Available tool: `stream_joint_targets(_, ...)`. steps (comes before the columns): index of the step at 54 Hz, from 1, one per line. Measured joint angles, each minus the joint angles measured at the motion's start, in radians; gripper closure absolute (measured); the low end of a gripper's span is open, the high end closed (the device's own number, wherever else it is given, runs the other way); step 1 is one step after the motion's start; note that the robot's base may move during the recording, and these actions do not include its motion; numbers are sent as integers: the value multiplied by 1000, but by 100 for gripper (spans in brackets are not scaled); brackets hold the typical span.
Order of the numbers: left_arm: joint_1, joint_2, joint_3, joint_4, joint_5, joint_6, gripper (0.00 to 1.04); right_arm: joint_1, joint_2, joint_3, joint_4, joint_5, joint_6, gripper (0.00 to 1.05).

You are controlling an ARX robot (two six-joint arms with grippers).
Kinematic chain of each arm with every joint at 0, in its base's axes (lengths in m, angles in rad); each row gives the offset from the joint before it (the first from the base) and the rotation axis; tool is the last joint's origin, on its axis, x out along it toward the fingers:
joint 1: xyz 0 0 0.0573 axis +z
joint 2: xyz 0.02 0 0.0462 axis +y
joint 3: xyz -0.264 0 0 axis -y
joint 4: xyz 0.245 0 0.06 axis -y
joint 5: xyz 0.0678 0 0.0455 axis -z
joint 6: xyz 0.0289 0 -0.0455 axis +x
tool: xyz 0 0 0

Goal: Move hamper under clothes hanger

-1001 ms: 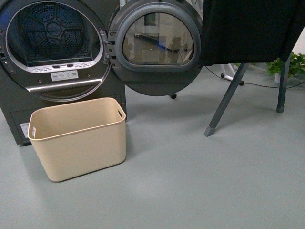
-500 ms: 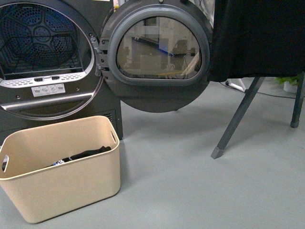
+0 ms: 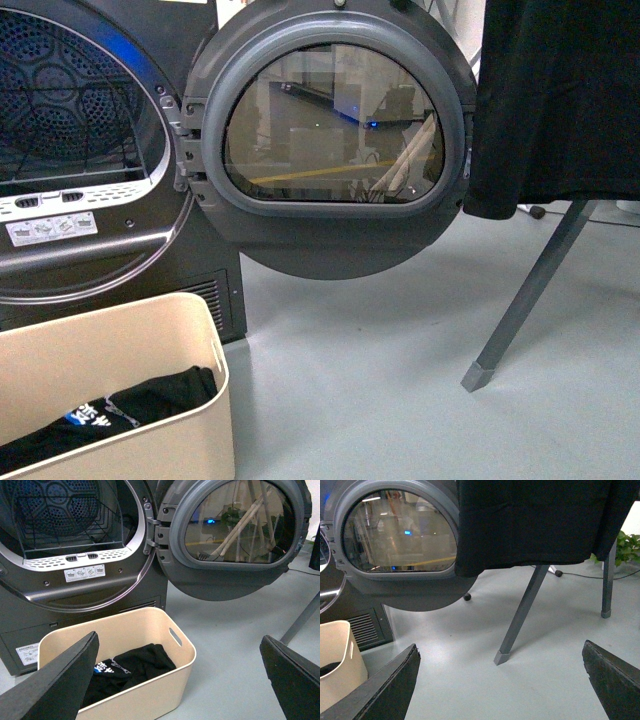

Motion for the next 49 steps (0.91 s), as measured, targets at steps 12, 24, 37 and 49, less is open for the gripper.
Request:
stream_joint_targets(12, 0, -1, 0, 0, 0, 0, 7, 0, 0, 0, 0, 0, 0, 8)
stream_joint_targets(24, -1, 5, 0, 0, 0, 0, 7, -1, 2, 0, 0, 3, 0, 8)
stream_joint_targets(37, -1, 2, 0, 0, 0, 0, 7, -1, 0, 0, 0, 0, 0, 8)
stream_joint_targets(49, 0, 0, 0, 0, -6, 0, 7, 0, 0, 0, 0, -5, 0, 8)
